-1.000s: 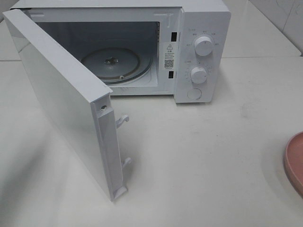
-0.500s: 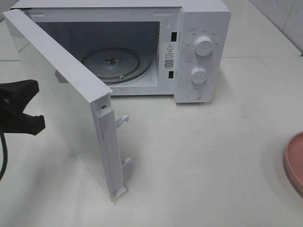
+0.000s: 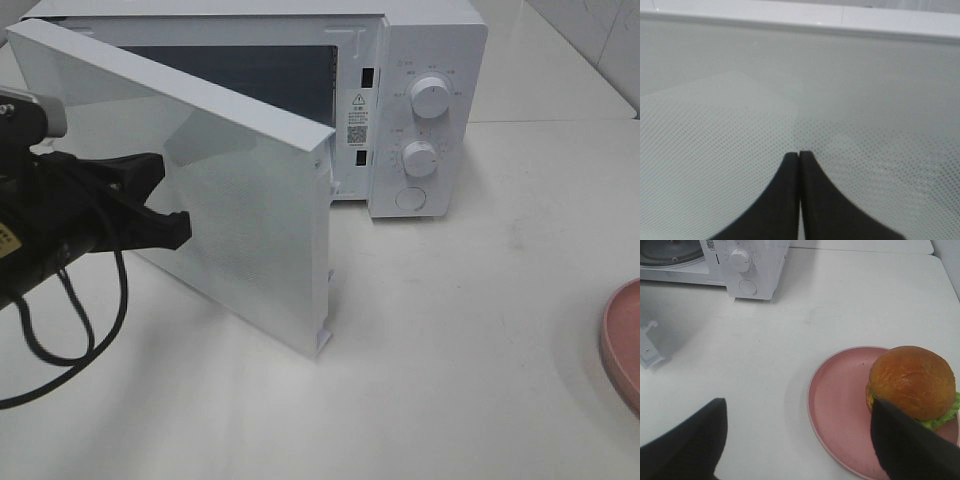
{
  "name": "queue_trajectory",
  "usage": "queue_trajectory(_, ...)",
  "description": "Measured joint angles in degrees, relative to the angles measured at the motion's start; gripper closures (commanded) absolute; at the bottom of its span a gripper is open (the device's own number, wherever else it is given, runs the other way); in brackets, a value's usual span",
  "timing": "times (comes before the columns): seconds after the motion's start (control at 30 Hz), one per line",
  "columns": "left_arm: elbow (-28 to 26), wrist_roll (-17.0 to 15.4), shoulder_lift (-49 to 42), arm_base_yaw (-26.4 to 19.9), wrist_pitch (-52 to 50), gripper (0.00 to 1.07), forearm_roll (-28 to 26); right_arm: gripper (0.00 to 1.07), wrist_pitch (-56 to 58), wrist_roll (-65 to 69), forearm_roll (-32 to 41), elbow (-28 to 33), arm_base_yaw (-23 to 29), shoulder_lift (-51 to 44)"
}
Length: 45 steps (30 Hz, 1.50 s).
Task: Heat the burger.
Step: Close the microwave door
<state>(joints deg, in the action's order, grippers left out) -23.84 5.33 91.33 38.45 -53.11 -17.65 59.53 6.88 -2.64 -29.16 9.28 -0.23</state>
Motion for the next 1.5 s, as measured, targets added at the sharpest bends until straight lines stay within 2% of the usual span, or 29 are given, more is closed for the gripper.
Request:
queue_trajectory(0.13, -5.39, 1.26, 3.04, 2.41, 0.0, 1.07, -4.93, 0.31, 0.0, 0.0, 0.0, 0.0, 0.0, 0.0)
queue_trajectory(0.23, -7.51, 2.01, 4.3, 3.32, 0.0, 1.07, -6.82, 0.31, 0.0, 0.0, 0.0, 0.0, 0.0, 0.0)
queue_trajectory(0.37, -12.95, 4.41, 7.68, 5.1, 0.29, 1.07, -10.2, 0.31, 0.0, 0.0, 0.0, 0.0, 0.0, 0.0)
queue_trajectory(0.67, -22.4, 4.98, 13.18, 5.44, 3.21, 1.07, -12.55, 0.31, 0.0, 0.0, 0.0, 0.0, 0.0, 0.0)
queue_trajectory(0.8, -24.92, 5.44, 14.95, 5.44, 3.55, 1.07, -13.18, 0.31, 0.0, 0.0, 0.0, 0.0, 0.0, 0.0)
queue_trajectory(1.1, -33.29, 9.57, 19.94, 5.73, 7.22, 1.07, -16.79, 0.31, 0.0, 0.0, 0.0, 0.0, 0.0, 0.0)
queue_trajectory(1.5, -40.79, 12.43, 24.47, 6.59, 13.12, 1.07, -18.39, 0.31, 0.0, 0.0, 0.0, 0.0, 0.0, 0.0)
